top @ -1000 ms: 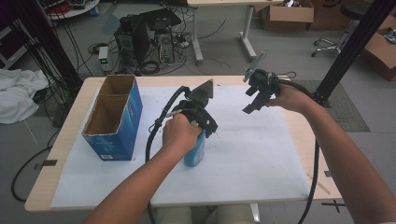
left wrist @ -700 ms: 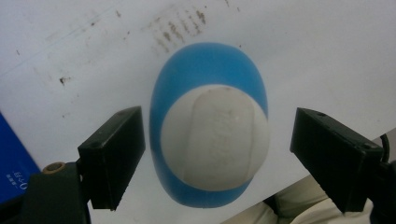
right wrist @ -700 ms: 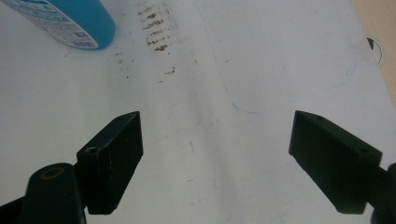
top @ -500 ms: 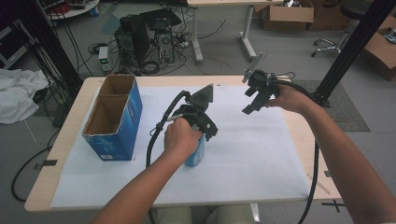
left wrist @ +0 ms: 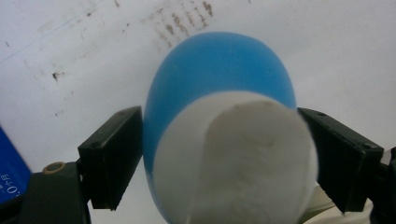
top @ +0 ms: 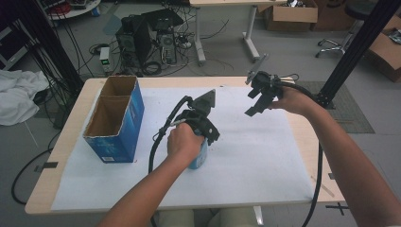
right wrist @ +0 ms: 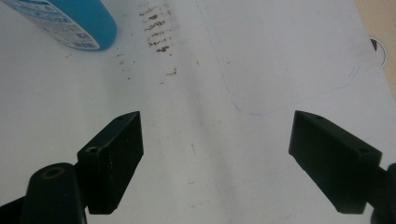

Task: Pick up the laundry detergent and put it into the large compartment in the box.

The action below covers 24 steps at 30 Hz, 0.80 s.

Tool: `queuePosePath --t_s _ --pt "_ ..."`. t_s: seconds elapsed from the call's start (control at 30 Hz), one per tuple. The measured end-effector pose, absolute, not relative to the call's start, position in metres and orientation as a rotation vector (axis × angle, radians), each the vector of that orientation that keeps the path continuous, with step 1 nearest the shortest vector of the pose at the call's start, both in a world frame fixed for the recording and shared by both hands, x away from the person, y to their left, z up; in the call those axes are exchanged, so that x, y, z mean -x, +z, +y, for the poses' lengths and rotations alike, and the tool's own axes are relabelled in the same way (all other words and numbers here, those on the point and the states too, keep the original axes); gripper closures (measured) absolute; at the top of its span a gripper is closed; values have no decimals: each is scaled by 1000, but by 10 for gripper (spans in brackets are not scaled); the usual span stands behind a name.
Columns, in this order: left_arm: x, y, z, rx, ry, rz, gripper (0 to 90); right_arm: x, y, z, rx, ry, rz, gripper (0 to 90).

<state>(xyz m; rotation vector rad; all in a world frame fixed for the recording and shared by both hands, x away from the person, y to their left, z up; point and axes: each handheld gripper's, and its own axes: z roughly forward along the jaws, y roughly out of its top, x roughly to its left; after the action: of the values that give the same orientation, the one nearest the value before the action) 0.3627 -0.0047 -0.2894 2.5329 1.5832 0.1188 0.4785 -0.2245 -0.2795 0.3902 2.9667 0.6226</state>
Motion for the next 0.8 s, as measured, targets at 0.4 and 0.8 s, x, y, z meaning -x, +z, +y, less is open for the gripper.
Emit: queuePosePath --t_s 0.4,0.8 --pt "-364 -294 -6 -2524 111 1585 190 -479 -281 -226 -395 625 2971 178" --pt "-366 -295 -1 -2519 103 1594 241 -479 -282 -224 -389 629 2971 177"
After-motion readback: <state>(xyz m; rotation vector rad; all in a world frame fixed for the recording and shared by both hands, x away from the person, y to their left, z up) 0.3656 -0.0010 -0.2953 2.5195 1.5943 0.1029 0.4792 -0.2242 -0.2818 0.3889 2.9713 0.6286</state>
